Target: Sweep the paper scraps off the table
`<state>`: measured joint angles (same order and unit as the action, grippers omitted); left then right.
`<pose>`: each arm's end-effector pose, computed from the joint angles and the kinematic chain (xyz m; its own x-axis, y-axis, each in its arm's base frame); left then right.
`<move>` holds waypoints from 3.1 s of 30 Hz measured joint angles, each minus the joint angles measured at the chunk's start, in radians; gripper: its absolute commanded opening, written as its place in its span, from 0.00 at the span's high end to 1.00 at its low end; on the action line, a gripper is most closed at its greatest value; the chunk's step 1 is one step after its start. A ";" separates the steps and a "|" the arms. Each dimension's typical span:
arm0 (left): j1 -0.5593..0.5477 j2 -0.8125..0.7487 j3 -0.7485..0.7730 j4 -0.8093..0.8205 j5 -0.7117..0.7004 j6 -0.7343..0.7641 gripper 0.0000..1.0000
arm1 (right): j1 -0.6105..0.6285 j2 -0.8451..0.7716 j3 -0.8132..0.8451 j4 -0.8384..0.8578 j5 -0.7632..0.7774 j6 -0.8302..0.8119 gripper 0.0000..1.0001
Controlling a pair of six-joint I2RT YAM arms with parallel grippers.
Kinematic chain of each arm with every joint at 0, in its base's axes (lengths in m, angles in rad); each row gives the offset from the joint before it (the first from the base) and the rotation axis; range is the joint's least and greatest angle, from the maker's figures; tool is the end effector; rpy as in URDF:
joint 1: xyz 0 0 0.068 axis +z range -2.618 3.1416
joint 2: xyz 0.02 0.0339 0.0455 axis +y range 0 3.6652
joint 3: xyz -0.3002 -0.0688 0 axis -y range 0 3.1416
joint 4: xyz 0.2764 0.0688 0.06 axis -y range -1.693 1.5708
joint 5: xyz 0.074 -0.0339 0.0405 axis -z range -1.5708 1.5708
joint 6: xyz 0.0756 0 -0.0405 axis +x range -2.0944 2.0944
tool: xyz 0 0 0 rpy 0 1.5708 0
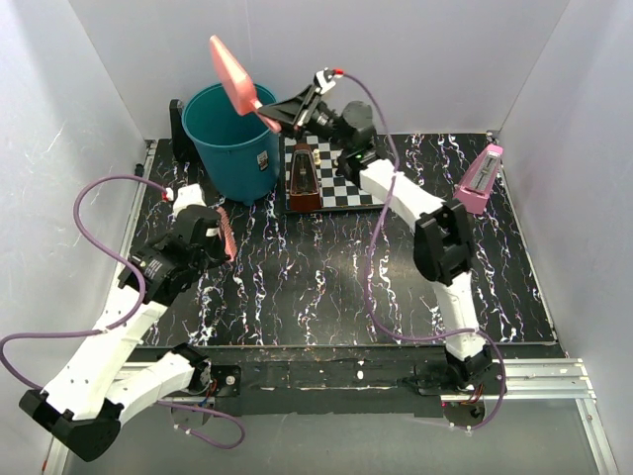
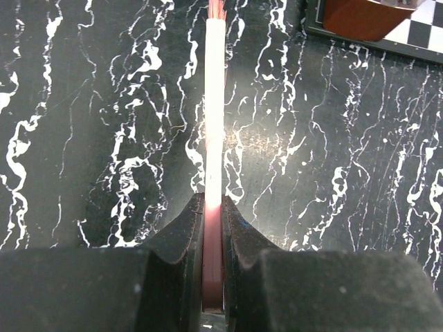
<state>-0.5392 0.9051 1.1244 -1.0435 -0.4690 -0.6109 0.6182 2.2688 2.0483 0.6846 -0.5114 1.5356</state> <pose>0.1783 -0.0669 0.3645 -0.6276 -0.2208 -0.7466 -0.2019 0.9723 -0.1178 0.4845 0.3900 0.4042 -0.8487 0.4659 -0.2504 -0.3949 -0.2432 0.8860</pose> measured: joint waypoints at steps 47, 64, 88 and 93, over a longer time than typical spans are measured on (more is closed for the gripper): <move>0.000 0.356 -0.039 0.333 0.403 0.024 1.00 | 0.114 -0.932 -1.241 -0.993 0.892 -1.194 0.99; 0.000 0.349 -0.052 0.320 0.402 0.038 1.00 | 0.153 -1.001 -1.162 -1.075 1.010 -1.142 0.13; 0.008 0.235 0.067 0.130 0.107 -0.092 0.02 | 0.135 -1.297 -1.278 -1.060 1.009 -1.115 0.10; 0.008 0.135 0.021 0.132 0.018 -0.063 0.02 | 0.135 -1.354 -1.249 -1.115 1.008 -1.122 0.10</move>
<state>-0.5312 1.0405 1.1454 -0.9119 -0.4511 -0.6735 0.7528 0.9146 0.7994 -0.4301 0.4969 0.4133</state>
